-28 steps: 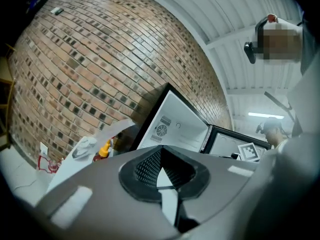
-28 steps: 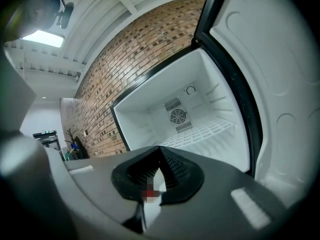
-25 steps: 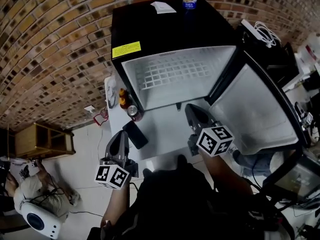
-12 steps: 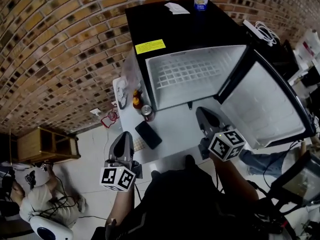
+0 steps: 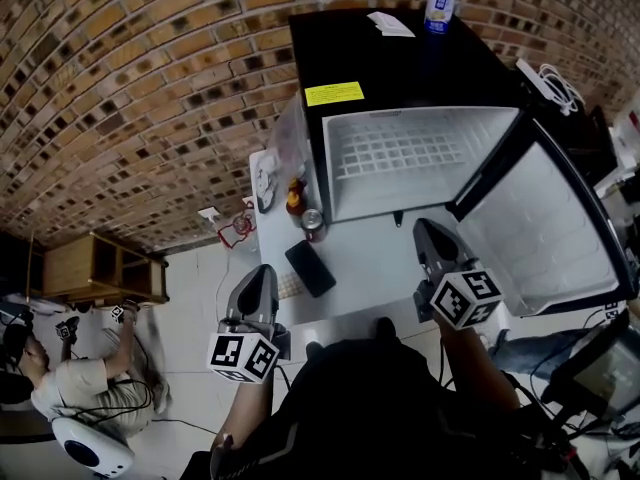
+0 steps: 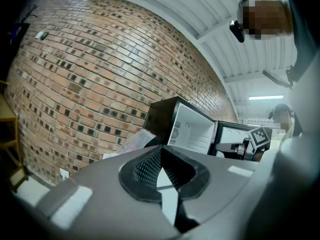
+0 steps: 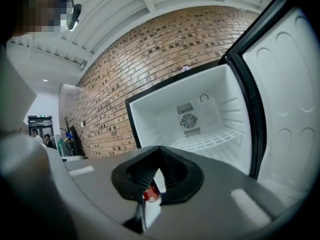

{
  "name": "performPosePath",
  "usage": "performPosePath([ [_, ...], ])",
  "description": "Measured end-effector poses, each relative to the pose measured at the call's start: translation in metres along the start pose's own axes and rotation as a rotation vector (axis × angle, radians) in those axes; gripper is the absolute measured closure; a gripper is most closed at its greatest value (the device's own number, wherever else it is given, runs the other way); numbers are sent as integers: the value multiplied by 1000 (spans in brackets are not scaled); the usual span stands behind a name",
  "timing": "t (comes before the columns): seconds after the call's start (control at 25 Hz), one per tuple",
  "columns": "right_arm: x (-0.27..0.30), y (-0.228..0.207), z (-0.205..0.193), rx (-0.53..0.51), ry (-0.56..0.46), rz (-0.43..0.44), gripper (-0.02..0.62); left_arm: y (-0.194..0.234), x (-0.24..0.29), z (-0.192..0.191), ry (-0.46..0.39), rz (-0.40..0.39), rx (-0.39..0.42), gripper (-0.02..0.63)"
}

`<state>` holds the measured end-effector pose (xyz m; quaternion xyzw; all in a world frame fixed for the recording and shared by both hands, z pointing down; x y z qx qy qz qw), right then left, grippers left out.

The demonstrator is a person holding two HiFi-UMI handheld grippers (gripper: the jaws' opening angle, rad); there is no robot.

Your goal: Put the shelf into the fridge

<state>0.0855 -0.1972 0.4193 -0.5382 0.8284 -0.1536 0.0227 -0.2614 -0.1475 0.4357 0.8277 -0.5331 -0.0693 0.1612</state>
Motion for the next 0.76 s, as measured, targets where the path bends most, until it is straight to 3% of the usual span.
performPosePath([
  [0.76, -3, -18, 2, -11, -17, 6, 589, -7, 17, -7, 1, 15, -5, 601],
])
Point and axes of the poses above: the fingertips, and each gripper's own axes: x forward along the fingers, y to its left, z out of its top, the point moved 8 cm from there along -x, backward along the fingers, and after that the axes turned 2 degrees about -x, right-handed, at the moved point
